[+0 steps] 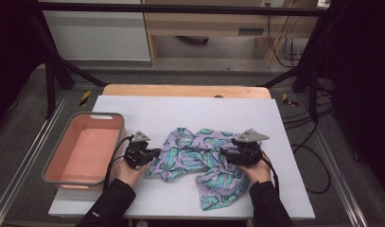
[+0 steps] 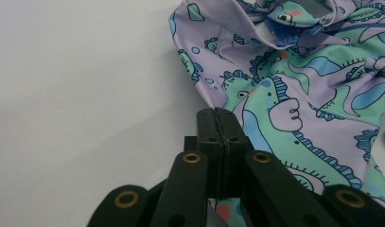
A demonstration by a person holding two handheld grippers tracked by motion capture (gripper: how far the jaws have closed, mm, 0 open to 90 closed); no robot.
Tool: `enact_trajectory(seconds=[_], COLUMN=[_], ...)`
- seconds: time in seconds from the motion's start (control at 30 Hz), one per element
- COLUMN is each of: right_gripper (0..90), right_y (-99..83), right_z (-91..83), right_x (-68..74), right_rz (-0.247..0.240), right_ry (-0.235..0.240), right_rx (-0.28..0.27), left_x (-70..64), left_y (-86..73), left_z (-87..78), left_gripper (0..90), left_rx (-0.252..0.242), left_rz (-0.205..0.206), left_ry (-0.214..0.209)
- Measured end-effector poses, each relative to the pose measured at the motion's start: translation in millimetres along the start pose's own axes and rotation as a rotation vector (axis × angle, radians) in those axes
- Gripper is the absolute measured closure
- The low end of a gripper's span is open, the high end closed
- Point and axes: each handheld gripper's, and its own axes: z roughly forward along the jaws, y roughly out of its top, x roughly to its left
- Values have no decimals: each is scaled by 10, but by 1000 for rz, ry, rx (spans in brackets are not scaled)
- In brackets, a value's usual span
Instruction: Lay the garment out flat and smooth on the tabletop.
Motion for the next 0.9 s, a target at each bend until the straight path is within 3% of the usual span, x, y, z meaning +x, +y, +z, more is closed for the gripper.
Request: enact_trajectory(seconds=[0.1,0.17,0.2,0.33,0.37,0.5,0.6,0.7,0.83,0.9], right_gripper=[436,493,539,876,882,888,887,863,637,537], right_y=[-10,-38,-57,-87,-72,-43,-102,-203,-193,-131], right_z=[175,286,340,413,376,140,1,-37,-64,-48], right_x=[-197,-275,-286,-245,-250,-305,-320,-319,-337,-345], right_rz=[39,61,63,10,18,48,23,27,50,55], right_ry=[-43,-38,-31,-53,-48,-66,-111,-88,-12,-8], right_rx=[40,76,102,153,151,117,153,189,109,66], left_x=[-2,9,12,39,43,39,30,27,42,46], left_y=[1,3,4,15,16,17,17,18,15,15], left_z=[16,13,8,-35,-45,-52,-33,-22,-15,-14], left_gripper=[891,891,891,892,893,893,893,893,892,892], left_rx=[1,2,-1,-20,-25,-25,-18,-14,-12,-11], left_rz=[1,1,-5,-14,-16,-15,-11,-10,-12,-12], left_ry=[0,-1,2,6,7,11,11,11,15,17])
